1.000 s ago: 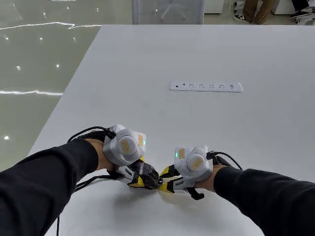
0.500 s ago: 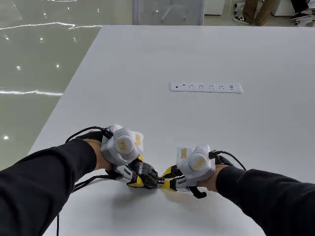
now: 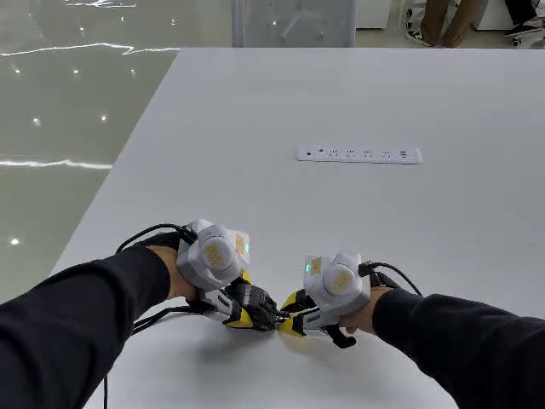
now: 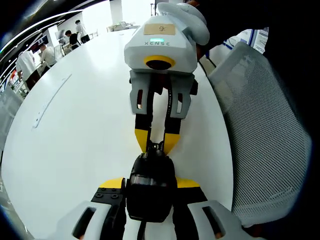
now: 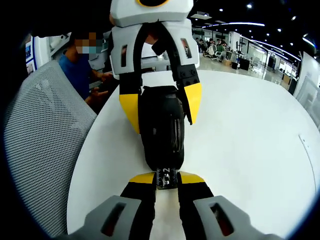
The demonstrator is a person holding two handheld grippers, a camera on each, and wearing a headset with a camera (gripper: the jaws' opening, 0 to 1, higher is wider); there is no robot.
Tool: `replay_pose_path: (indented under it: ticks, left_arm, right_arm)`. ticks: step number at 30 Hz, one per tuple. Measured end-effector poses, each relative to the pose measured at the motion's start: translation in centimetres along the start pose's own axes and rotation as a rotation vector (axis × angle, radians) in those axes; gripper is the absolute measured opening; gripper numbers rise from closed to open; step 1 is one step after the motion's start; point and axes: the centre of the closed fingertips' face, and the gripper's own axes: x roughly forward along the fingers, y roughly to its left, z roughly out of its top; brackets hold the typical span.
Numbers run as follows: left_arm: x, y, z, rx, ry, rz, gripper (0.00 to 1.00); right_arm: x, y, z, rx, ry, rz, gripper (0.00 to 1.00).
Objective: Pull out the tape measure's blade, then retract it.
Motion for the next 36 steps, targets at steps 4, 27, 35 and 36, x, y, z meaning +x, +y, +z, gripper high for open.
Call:
replay_pose_path:
  ticks: [4, 27, 35, 36]
  left_arm:
    - [0.0, 0.0, 0.0, -0.003, 0.000, 0.001, 0.32]
    - [-0.2, 0.1, -0.1, -0.010, -0.008, -0.001, 0.31]
    - [-0.1, 0.1, -0.1, -0.008, -0.006, 0.003, 0.31]
    - [-0.1, 0.1, -0.1, -0.008, -0.006, 0.003, 0.31]
  right_arm:
    - [-0.3, 0.0, -0.2, -0.016, 0.002, 0.000, 0.11]
    - [-1.6, -0.2, -1.1, -0.002, 0.018, -0.015, 0.11]
    - [-2.1, -0.2, -1.7, 0.003, 0.024, -0.021, 0.11]
    - [-2.1, -0.2, -1.8, 0.002, 0.025, -0.022, 0.11]
